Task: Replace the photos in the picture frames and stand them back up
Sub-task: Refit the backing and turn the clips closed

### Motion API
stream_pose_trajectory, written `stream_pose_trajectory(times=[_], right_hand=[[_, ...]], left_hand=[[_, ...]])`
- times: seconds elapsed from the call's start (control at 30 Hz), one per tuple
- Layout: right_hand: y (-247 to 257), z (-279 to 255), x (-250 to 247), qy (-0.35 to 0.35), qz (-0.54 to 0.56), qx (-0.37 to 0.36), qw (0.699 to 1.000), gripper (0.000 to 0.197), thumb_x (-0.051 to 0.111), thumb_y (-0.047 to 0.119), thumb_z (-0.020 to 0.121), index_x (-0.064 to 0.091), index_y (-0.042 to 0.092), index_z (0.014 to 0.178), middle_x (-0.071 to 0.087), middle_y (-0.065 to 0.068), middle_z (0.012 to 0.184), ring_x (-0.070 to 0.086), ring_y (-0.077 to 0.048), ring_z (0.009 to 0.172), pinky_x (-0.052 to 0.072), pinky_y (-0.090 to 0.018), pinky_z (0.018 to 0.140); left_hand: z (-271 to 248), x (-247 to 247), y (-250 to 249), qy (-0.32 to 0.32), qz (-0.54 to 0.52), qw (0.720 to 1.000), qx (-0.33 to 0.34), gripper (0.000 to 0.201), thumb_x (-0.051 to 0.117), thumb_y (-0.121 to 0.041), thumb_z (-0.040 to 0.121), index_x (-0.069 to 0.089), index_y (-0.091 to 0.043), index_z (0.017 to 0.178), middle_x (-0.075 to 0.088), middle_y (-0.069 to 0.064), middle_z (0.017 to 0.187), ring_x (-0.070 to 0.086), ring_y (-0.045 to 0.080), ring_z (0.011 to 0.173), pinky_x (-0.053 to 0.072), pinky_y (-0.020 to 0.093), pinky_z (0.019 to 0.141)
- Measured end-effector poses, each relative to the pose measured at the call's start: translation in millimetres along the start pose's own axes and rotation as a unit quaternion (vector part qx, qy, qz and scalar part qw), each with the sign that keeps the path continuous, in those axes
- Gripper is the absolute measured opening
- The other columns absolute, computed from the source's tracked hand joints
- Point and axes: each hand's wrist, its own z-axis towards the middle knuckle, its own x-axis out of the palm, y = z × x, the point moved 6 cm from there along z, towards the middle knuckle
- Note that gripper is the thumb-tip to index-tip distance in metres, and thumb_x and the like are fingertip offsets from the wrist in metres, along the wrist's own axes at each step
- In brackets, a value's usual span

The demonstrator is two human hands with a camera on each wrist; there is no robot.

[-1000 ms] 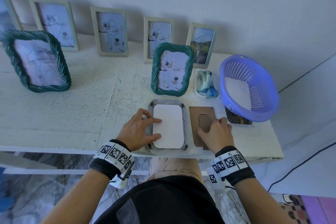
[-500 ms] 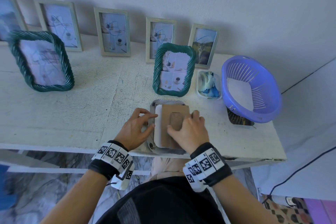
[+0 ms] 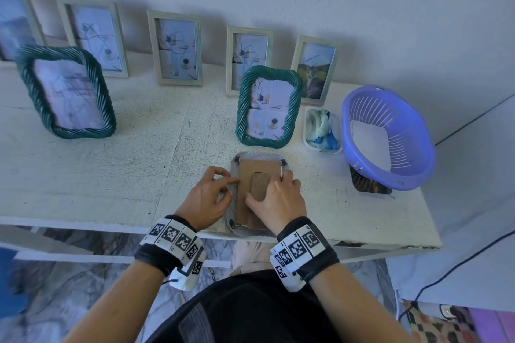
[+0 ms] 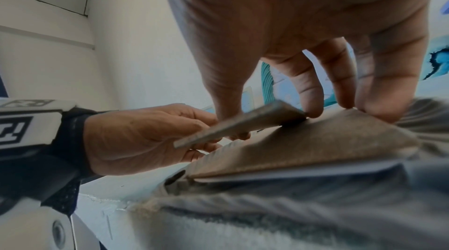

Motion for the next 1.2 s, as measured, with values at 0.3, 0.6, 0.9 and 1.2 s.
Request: stream_pose_trajectory(times=[0.3,0.6,0.9,1.2], right_hand=[[-4,1,6,-0.004,-0.003,-0.005,1.000,0.070,0.057,0.062,0.082,0.049,0.006,0.124,0.039,-0.013,0.136,0.042,-0.030,0.115,0.048,-0.035,0.081],[-42,-6,-15,-0.030,0.066,-0.092,0.993,0.032,0.050,0.040,0.095,0.059,0.010,0.101,0.054,-0.007,0.095,0.054,-0.022,0.083,0.045,-0.029,0.069],[-62,-42,1,0.070,0.010,-0.175,0.982,0.022,0.052,0.031,0.093,0.059,0.011,0.098,0.057,-0.004,0.089,0.054,-0.021,0.082,0.045,-0.034,0.069],[-62,-44,5,0.049,0.029,-0.139,0.989,0.021,0.052,0.028,0.095,0.059,0.009,0.099,0.061,-0.004,0.093,0.056,-0.019,0.082,0.039,-0.025,0.068]], left_hand=[[0,0,-2,-0.006,0.014,1.000,0.003,0.053,0.043,-0.051,0.084,0.066,-0.021,0.121,0.046,-0.008,0.116,0.056,-0.003,0.083,0.049,0.021,0.070],[0,1,-20,-0.005,0.090,0.995,0.045,0.045,0.048,-0.049,0.087,0.064,-0.027,0.123,0.048,0.002,0.122,0.048,0.019,0.107,0.044,0.034,0.090],[3,27,-41,0.086,0.146,0.983,0.067,0.043,0.043,-0.061,0.085,0.063,-0.045,0.119,0.046,-0.007,0.138,0.042,0.020,0.124,0.036,0.045,0.100],[2,28,-37,0.095,0.160,0.980,0.066,0.044,0.043,-0.065,0.085,0.060,-0.048,0.121,0.044,-0.009,0.141,0.041,0.019,0.127,0.037,0.045,0.101]])
